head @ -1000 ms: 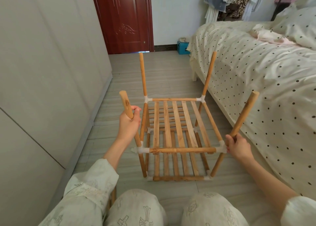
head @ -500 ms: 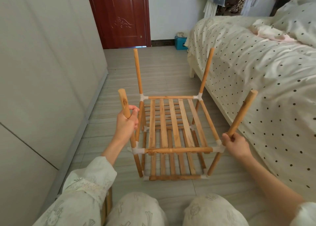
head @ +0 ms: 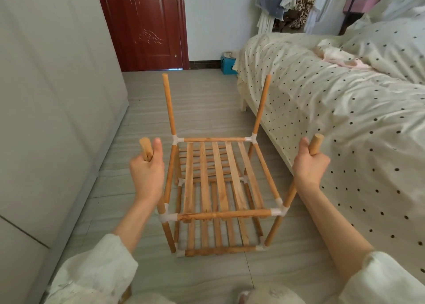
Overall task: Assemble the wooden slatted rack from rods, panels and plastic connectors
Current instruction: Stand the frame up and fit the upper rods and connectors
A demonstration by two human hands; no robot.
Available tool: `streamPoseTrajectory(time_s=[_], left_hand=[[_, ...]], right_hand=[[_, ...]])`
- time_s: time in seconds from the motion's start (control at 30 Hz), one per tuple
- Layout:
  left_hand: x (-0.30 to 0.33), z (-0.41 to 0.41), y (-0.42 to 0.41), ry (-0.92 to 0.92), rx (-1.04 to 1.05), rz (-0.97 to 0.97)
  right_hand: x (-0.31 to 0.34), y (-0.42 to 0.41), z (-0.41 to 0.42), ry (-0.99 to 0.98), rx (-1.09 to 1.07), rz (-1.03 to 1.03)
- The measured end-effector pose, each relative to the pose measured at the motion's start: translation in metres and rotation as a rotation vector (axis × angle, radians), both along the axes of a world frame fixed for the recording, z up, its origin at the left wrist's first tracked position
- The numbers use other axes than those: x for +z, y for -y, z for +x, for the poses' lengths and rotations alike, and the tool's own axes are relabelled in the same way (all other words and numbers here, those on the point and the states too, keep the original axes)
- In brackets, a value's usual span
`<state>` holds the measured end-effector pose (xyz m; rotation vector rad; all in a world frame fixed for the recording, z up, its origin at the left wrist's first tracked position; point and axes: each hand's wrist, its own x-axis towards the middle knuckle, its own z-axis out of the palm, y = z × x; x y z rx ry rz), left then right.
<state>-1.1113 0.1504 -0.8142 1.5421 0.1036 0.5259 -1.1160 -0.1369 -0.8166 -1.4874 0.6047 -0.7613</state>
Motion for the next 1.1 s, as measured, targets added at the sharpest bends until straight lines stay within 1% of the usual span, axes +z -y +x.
streamPoseTrajectory(time_s=[0.13,0.23,0.37,0.43,0.47,0.53,0.6,0.67,0.73,0.77,0.8,0.83,0.9,0.97,1.03,1.1], left_hand=[[-0.001,0.006,-0.009,-0.025,-0.190,-0.022],[0.002,0.003,-0.017,-0.052,-0.282,0.012],[0.007,-0.005,-0.018,-0.066,-0.304,0.044],[0.007,-0.009,-0.018,-0.098,-0.278,0.074],[0.004,-0.011,-0.018,-0.138,-0.265,0.102],[-0.013,-0.018,-0.022,-0.268,-0.264,0.204],[-0.037,-0.026,-0.029,-0.427,-0.311,0.321],[-0.062,-0.034,-0.038,-0.585,-0.375,0.404],[-0.082,-0.038,-0.047,-0.657,-0.444,0.449],[-0.088,-0.041,-0.048,-0.669,-0.478,0.459],[-0.093,-0.043,-0.048,-0.674,-0.504,0.462],[-0.097,-0.045,-0.047,-0.675,-0.508,0.468],[-0.101,-0.047,-0.043,-0.654,-0.467,0.500],[-0.105,-0.049,-0.042,-0.610,-0.425,0.542],[-0.111,-0.051,-0.043,-0.564,-0.426,0.590],[-0.118,-0.053,-0.040,-0.543,-0.467,0.592]], right_hand=[[-0.006,0.005,0.004,0.033,0.088,-0.035],[-0.005,0.008,-0.002,0.031,0.188,-0.034],[0.005,0.009,-0.012,0.015,0.255,-0.017],[0.007,0.008,-0.019,-0.035,0.256,-0.067],[0.004,0.009,-0.024,-0.084,0.262,-0.138],[-0.015,0.011,-0.037,-0.230,0.297,-0.371],[-0.038,0.014,-0.054,-0.416,0.338,-0.582],[-0.056,0.015,-0.069,-0.632,0.384,-0.745],[-0.062,0.011,-0.080,-0.840,0.416,-0.870],[-0.063,0.006,-0.082,-0.900,0.429,-0.909],[-0.064,0.000,-0.083,-0.926,0.458,-0.944],[-0.065,-0.008,-0.083,-0.909,0.508,-0.975],[-0.075,-0.025,-0.078,-0.772,0.660,-1.043],[-0.086,-0.040,-0.068,-0.648,0.853,-1.168],[-0.094,-0.053,-0.056,-0.641,1.006,-1.275],[-0.106,-0.060,-0.047,-0.705,1.095,-1.329]])
